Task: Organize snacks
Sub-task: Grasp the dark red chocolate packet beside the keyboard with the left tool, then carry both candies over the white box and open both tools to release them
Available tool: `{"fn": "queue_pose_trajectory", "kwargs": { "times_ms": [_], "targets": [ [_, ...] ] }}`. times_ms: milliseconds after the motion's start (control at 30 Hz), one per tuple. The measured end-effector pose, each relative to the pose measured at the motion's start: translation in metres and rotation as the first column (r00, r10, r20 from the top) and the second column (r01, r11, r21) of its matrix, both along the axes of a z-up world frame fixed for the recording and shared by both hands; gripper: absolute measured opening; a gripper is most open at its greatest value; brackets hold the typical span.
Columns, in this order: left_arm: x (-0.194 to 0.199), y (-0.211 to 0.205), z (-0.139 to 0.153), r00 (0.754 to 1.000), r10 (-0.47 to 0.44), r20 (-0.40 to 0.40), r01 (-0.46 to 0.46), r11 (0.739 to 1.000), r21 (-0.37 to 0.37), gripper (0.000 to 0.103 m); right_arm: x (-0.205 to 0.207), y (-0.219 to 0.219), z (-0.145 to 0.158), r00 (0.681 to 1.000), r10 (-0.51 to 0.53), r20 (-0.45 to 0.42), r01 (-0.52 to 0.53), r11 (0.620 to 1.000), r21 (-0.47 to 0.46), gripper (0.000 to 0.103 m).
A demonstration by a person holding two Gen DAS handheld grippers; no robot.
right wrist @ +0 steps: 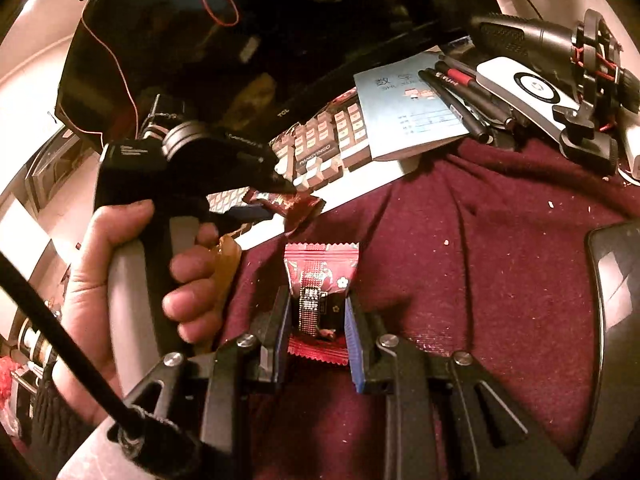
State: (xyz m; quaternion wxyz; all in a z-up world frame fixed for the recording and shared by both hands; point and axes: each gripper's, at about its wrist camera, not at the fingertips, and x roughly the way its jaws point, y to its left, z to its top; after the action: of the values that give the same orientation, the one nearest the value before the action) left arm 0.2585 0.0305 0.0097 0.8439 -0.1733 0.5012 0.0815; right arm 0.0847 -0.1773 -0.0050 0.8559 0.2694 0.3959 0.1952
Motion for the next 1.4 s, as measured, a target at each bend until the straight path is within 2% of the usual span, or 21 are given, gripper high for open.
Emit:
{"fn": "queue_pose_trajectory", "kwargs": {
  "times_ms": [100, 233, 333, 433, 567, 733, 867, 967, 1133, 1233, 1333, 1400],
  "targets": [
    [-0.001, -0.003, 0.0, 1.0, -0.026, -0.002, 0.026, 1.0, 0.017, 0.023, 0.002, 0.0, -0.001, 1.0, 0.001, -0.002, -0.001, 1.0, 0.0, 0.024],
    [-0.01, 0.006, 0.003, 0.999, -0.049, 0.003, 0.049, 0.998, -0.032, 0.021, 0.001, 0.0, 0.0, 1.0, 0.003, 0.0, -0.003, 1.0, -0.004, 0.024],
    [-0.03, 0.017, 0.021, 0.997, -0.067, 0.047, 0.069, 0.996, -0.053, 0.021, 0.003, 0.002, -0.001, 1.0, 0.004, -0.005, -0.004, 1.0, -0.012, 0.024],
    [-0.067, 0.037, 0.044, 0.992, -0.07, 0.103, 0.085, 0.986, -0.143, 0.021, 0.004, 0.005, 0.0, 1.0, 0.014, -0.005, -0.014, 1.0, -0.024, 0.024],
    [-0.129, 0.068, 0.068, 0.982, -0.053, 0.183, 0.089, 0.976, -0.197, 0.021, 0.004, 0.011, 0.0, 0.999, 0.033, -0.006, -0.033, 0.998, -0.047, 0.024],
    [-0.192, 0.12, 0.08, 0.971, 0.015, 0.24, 0.035, 0.979, -0.202, 0.021, 0.008, 0.018, 0.0, 0.996, 0.085, -0.027, -0.086, 0.995, -0.045, 0.024],
    [-0.217, 0.158, 0.074, 0.971, 0.072, 0.226, -0.024, 0.978, -0.208, 0.021, 0.015, 0.04, 0.01, 0.982, 0.184, -0.052, -0.184, 0.983, -0.006, 0.024],
    [-0.224, 0.174, 0.073, 0.971, 0.087, 0.225, -0.05, 0.985, -0.165, 0.021, 0.018, 0.067, 0.028, 0.965, 0.262, -0.025, -0.263, 0.964, -0.029, 0.024],
    [-0.226, 0.185, 0.069, 0.978, 0.083, 0.193, -0.06, 0.99, -0.127, 0.021, 0.039, 0.125, 0.054, 0.915, 0.403, -0.017, -0.403, 0.914, -0.05, 0.024],
    [-0.223, 0.194, 0.063, 0.983, 0.083, 0.164, -0.064, 0.991, -0.119, 0.021, 0.051, 0.151, 0.059, 0.903, 0.428, -0.021, -0.429, 0.899, -0.09, 0.024],
    [-0.214, 0.202, 0.057, 0.985, 0.091, 0.147, -0.072, 0.989, -0.13, 0.021, 0.067, 0.179, 0.057, 0.884, 0.463, -0.055, -0.467, 0.878, -0.103, 0.024],
    [-0.201, 0.208, 0.054, 0.985, 0.104, 0.136, -0.088, 0.989, -0.119, 0.021, 0.077, 0.191, 0.052, 0.883, 0.464, -0.077, -0.47, 0.873, -0.128, 0.024]
  ]
}}
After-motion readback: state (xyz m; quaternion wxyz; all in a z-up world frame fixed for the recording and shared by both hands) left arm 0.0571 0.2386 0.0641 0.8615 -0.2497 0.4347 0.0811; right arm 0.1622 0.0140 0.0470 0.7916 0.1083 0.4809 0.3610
